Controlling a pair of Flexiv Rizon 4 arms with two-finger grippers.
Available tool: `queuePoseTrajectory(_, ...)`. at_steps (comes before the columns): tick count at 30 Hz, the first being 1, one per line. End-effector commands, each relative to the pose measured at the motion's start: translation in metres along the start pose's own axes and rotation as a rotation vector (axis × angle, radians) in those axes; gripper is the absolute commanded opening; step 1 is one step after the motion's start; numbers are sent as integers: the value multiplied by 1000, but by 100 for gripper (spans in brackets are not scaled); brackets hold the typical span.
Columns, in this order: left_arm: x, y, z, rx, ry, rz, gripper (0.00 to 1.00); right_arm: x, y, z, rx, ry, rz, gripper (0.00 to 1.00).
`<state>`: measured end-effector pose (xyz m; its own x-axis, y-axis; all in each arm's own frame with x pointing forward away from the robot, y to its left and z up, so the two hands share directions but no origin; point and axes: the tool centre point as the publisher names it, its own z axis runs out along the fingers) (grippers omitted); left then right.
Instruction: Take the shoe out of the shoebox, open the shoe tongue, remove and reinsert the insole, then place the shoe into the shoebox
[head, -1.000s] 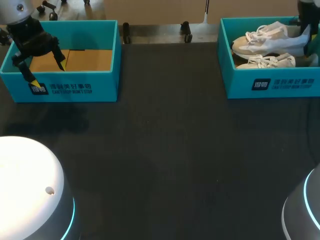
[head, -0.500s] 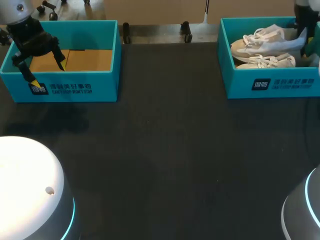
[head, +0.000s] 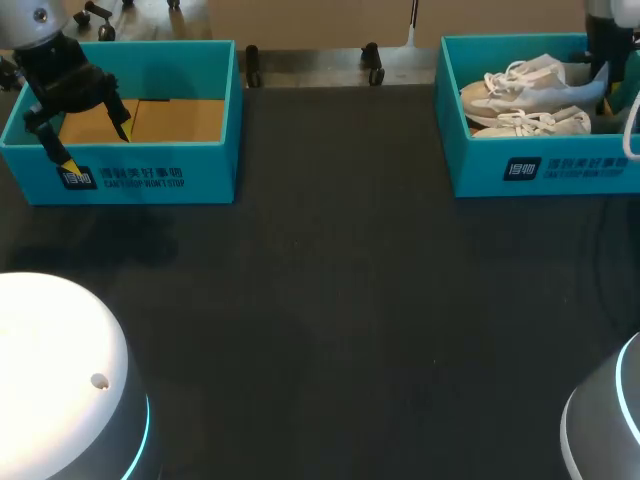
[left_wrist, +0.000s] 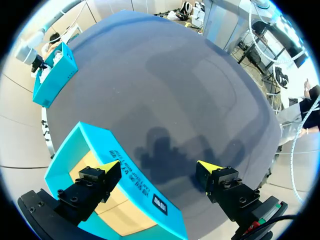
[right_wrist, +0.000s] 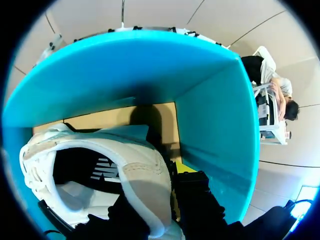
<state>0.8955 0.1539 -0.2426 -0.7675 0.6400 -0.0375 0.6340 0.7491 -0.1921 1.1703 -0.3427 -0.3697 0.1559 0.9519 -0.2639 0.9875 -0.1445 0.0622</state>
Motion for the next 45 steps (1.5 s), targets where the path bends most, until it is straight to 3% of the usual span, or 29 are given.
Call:
queuePoseTrajectory(1, 0, 0, 0, -2, 2, 1, 100, 0, 12, 9, 34, 9, 0, 0)
queuePoseTrajectory(16, 0, 0, 0, -2, 2, 1, 100, 4, 13, 11, 31, 58, -24, 0)
queuePoseTrajectory(27, 0, 0, 0, -2, 2, 1, 100, 4, 4, -7, -8, 75, -40, 0)
queuePoseTrajectory(41, 0, 0, 0, -2, 2, 1, 100, 14, 6, 9, 12, 101, -62, 0)
queuePoseTrajectory(42, 0, 0, 0, -2, 2, 1, 100, 14, 6, 9, 14, 103, -66, 4)
queuePoseTrajectory(43, 0, 0, 0, -2, 2, 1, 100, 15, 6, 9, 17, 106, -70, 19)
queuePoseTrajectory(44, 0, 0, 0, -2, 2, 1, 100, 15, 6, 10, 19, 113, -76, 44)
queuePoseTrajectory(45, 0, 0, 0, -2, 2, 1, 100, 15, 6, 10, 19, 119, -79, 77)
